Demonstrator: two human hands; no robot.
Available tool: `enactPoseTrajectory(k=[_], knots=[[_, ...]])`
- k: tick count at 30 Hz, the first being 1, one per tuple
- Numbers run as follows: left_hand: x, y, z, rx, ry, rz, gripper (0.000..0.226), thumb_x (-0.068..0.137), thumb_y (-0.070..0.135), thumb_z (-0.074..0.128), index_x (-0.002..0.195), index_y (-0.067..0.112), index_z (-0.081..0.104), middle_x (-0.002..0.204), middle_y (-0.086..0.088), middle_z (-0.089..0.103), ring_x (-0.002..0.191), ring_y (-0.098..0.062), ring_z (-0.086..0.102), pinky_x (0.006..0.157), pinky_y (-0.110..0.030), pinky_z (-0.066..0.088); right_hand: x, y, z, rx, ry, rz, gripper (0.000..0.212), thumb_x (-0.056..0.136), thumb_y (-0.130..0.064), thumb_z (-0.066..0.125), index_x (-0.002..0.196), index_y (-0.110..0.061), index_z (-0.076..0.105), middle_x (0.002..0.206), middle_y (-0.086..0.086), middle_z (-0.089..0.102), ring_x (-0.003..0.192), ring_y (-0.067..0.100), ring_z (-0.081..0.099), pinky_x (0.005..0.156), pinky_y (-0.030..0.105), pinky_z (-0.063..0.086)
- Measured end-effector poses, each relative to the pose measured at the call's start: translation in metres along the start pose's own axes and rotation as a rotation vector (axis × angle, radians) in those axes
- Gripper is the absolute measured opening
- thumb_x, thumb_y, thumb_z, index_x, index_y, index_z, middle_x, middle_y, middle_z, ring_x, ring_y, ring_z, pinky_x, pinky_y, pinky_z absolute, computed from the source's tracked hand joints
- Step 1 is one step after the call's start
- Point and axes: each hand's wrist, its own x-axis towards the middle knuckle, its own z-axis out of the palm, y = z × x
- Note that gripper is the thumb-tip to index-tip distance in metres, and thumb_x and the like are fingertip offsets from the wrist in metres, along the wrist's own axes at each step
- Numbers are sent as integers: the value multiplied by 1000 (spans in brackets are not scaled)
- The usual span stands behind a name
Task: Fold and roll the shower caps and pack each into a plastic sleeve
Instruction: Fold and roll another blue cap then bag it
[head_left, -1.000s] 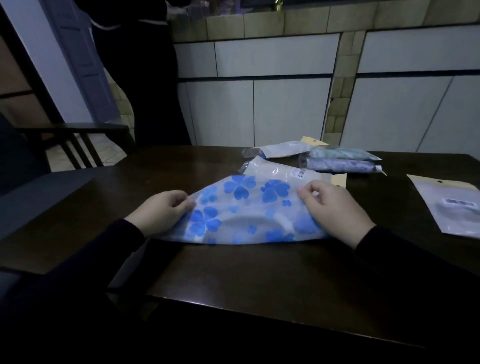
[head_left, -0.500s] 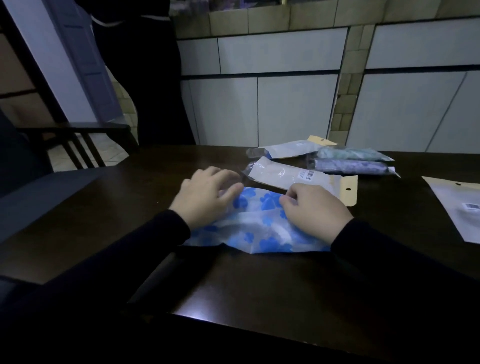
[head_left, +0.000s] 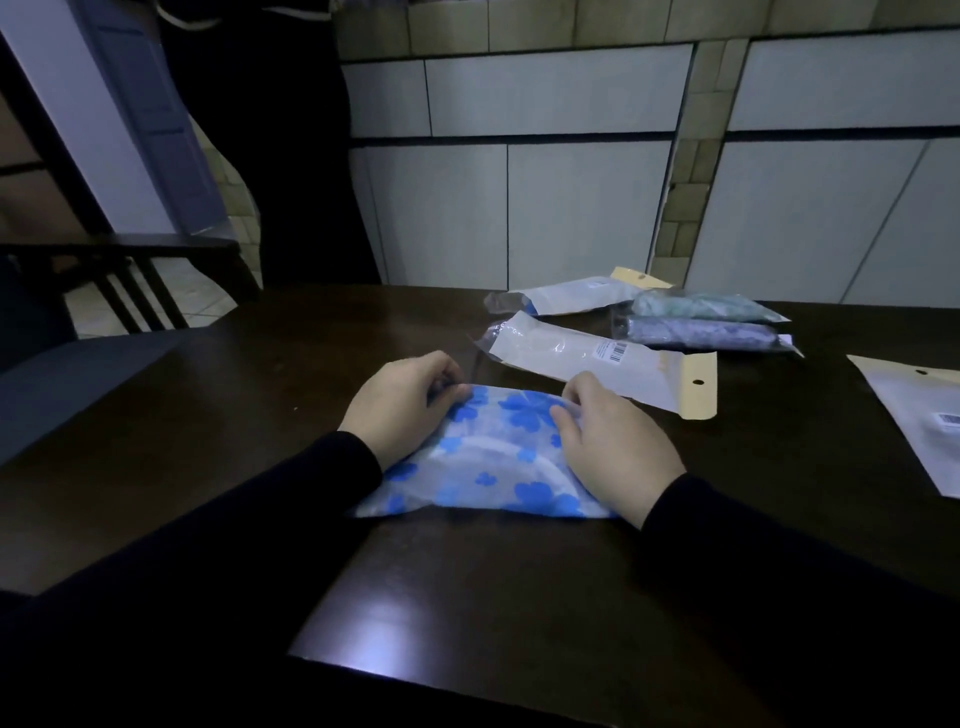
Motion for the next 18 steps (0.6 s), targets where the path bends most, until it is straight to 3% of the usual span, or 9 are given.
enactPoseTrajectory(k=[3, 5, 7, 10, 11, 13, 15, 18], knots=[[-5, 7, -10, 134, 138, 152, 18, 91, 32, 59, 106, 24, 66, 107, 5, 64, 96, -18, 58, 82, -39, 49, 0, -1, -1, 18, 21, -30, 22, 98, -32, 47, 119, -25, 47, 111, -1, 52, 102, 19, 55, 85, 34, 48], [-18, 18, -16, 118, 155, 237, 30, 93, 41, 47, 108, 25, 69, 116, 8, 66, 105, -17, 58, 87, -41, 47, 3, -1, -3, -61, 49, -73, 26, 97, -31, 48, 122, -26, 50, 116, -1, 47, 109, 20, 49, 89, 35, 46], [-35, 28, -14, 127, 38, 248, 58, 88, 57, 27, 123, 28, 63, 134, 10, 58, 123, -15, 51, 95, -39, 41, 3, -9, -7, -147, 122, -146, 25, 97, -27, 48, 120, -27, 56, 116, -2, 48, 110, 20, 47, 91, 38, 42], [-47, 23, 0, 225, -225, 165, 84, 78, 68, 2, 148, 33, 33, 157, 14, 26, 144, -13, 21, 107, -34, 25, -5, -29, -9, -145, 185, -373, 31, 94, -23, 44, 116, -17, 65, 119, 2, 61, 112, 25, 55, 91, 49, 36], [-47, 21, 3, 216, -260, 149, 87, 77, 68, -1, 151, 32, 27, 159, 13, 21, 147, -14, 16, 110, -34, 21, -9, -36, -6, -156, 92, -407, 40, 95, -27, 37, 125, -14, 60, 131, 3, 57, 123, 25, 50, 98, 53, 31], [-46, 18, 4, 207, -284, 126, 88, 76, 67, -2, 153, 29, 20, 161, 10, 14, 149, -15, 9, 115, -34, 16, -14, -42, 3, -209, -183, -370, 50, 103, -33, 21, 149, -16, 31, 157, -3, 27, 145, 15, 20, 112, 54, 12], [-46, 17, 3, 215, -346, 99, 86, 80, 69, 4, 154, 28, 13, 162, 9, 7, 149, -12, 2, 118, -35, 10, -13, -38, 8, -200, -356, -315, 54, 104, -38, 16, 154, -20, 11, 161, -9, 6, 147, 8, -1, 115, 52, 0], [-46, 11, -5, 215, -484, 38, 83, 84, 75, 17, 154, 33, 1, 161, 13, -6, 148, -7, -7, 121, -39, 0, -9, -31, 9, -175, -435, -264, 58, 102, -47, 15, 154, -25, 2, 161, -11, -4, 146, 8, -10, 116, 47, -3]])
